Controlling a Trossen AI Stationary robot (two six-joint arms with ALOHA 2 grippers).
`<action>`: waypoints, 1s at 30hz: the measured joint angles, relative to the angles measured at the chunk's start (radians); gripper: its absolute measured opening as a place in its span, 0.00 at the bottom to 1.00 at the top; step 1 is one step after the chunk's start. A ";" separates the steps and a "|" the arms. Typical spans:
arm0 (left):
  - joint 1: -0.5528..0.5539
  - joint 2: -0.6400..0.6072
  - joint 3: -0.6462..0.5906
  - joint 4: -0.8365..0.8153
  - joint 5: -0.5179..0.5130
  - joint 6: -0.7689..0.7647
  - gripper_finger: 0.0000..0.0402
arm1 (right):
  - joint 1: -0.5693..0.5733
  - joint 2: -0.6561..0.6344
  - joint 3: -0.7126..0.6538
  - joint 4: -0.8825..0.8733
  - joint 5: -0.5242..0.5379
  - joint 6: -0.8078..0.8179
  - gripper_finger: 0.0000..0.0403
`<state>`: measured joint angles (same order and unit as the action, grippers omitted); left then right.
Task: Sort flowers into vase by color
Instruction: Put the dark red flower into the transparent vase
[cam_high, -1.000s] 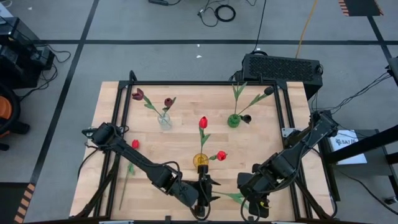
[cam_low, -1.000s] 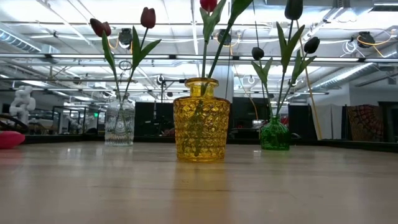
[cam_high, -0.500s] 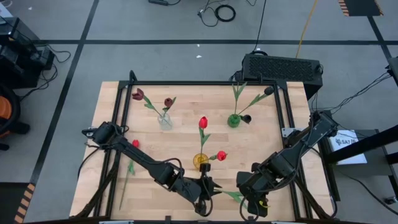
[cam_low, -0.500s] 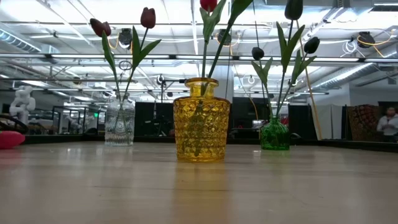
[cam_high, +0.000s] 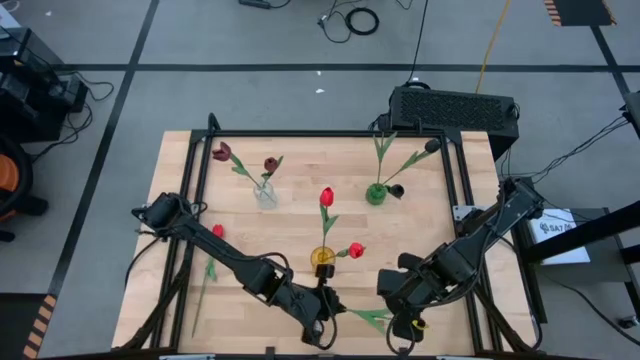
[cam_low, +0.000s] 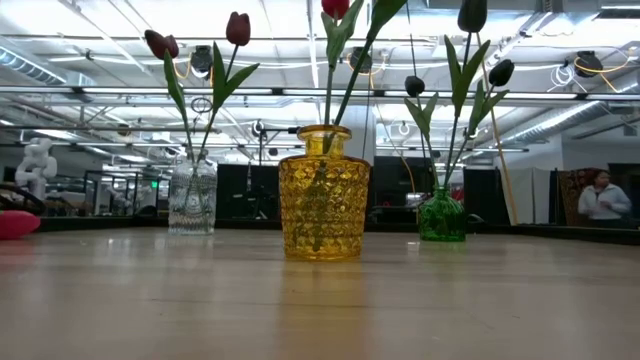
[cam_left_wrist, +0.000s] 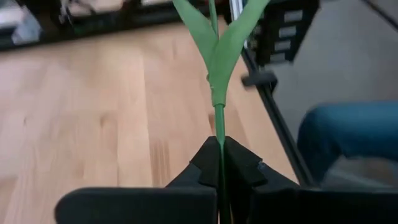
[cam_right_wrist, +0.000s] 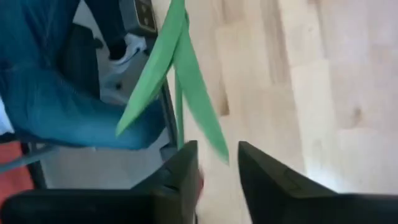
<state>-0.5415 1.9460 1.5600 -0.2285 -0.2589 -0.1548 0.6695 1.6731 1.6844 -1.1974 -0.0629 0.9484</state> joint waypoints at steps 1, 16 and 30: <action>-0.004 -0.011 0.000 -0.038 0.006 -0.017 0.02 | 0.003 -0.008 0.000 -0.001 0.020 -0.003 0.28; -0.254 -0.288 0.000 -0.047 -0.260 0.099 0.01 | 0.227 -0.074 -0.021 0.023 0.870 -0.075 0.38; -0.216 -0.295 0.000 0.527 -0.175 0.501 0.01 | 0.086 0.012 -0.248 1.106 1.063 -0.755 0.37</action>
<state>-0.7570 1.6505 1.5604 0.2986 -0.4341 0.3458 0.7553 1.6850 1.4364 -0.0910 1.0002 0.1939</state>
